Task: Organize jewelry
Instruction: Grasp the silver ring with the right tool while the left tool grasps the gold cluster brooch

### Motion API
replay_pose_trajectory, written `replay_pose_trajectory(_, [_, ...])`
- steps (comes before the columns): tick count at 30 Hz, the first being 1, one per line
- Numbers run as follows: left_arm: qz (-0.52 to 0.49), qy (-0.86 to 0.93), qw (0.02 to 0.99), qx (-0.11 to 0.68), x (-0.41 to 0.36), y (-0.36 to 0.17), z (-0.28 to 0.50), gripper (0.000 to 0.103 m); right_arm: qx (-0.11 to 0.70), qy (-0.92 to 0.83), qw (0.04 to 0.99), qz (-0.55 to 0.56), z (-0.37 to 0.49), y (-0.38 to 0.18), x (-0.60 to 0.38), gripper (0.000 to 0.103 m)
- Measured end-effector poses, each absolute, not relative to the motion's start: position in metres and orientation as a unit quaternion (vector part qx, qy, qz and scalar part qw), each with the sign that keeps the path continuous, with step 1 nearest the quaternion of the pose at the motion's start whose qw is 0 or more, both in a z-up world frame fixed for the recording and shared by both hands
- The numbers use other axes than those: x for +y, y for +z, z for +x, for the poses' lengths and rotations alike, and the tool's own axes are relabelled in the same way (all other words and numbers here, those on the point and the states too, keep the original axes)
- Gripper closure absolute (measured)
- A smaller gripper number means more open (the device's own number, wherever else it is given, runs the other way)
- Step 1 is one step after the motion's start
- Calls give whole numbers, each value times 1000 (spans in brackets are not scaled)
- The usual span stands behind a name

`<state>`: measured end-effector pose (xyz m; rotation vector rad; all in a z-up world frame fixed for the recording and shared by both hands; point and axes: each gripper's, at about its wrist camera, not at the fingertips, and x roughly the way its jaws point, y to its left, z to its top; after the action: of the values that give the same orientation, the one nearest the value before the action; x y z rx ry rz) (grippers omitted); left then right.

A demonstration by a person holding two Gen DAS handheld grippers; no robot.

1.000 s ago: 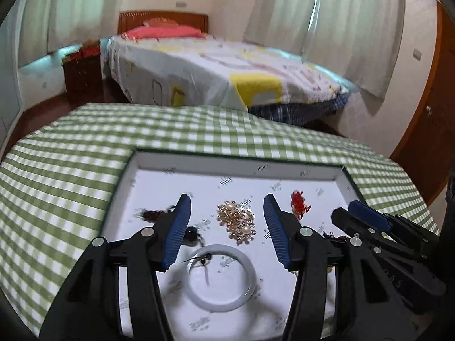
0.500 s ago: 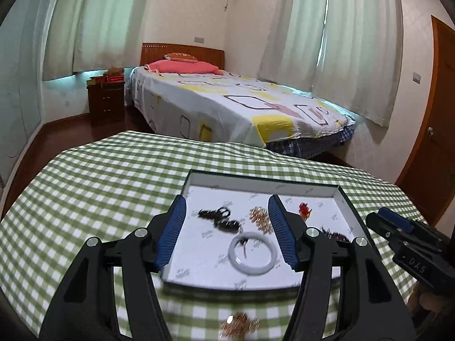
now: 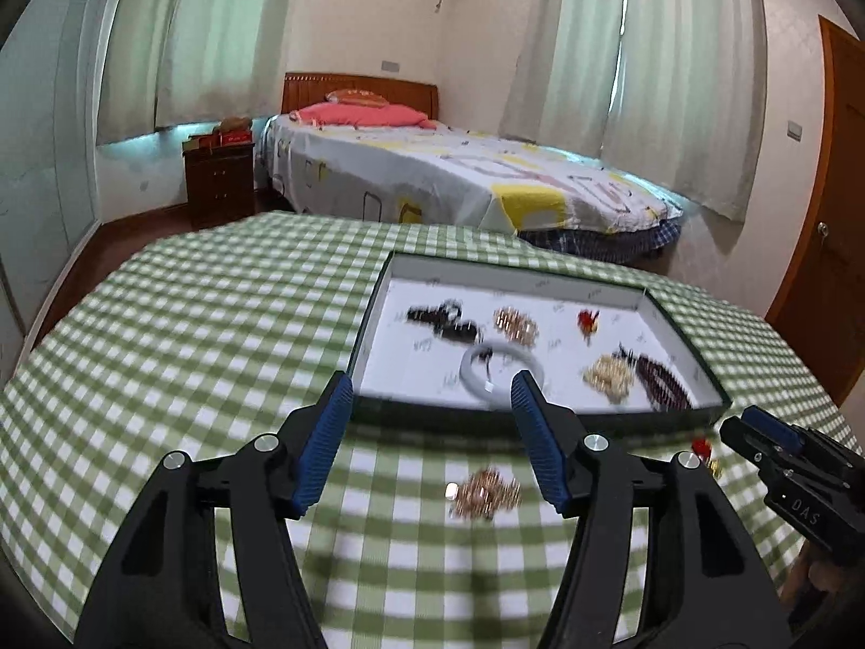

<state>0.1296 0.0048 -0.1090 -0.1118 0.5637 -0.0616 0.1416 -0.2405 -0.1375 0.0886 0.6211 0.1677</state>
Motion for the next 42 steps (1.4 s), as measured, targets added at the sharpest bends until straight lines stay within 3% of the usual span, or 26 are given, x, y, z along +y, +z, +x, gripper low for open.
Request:
replay_pose_trajectory(12, [-63, -21, 950, 305, 16, -133, 123, 43, 357, 81, 930, 40, 149, -166, -238, 66])
replay_pose_trajectory(21, [-62, -23, 945, 321, 13, -143, 126, 43, 396, 73, 914, 42, 158, -178, -240, 72])
replay_pose_trajectory(32, [-59, -26, 941, 333, 7, -150, 127, 43, 396, 72, 914, 48, 158, -179, -244, 85])
replay_pose_trajectory(42, [-56, -35, 937, 342, 0, -155, 131, 43, 392, 76, 916, 46, 156, -177, -244, 85])
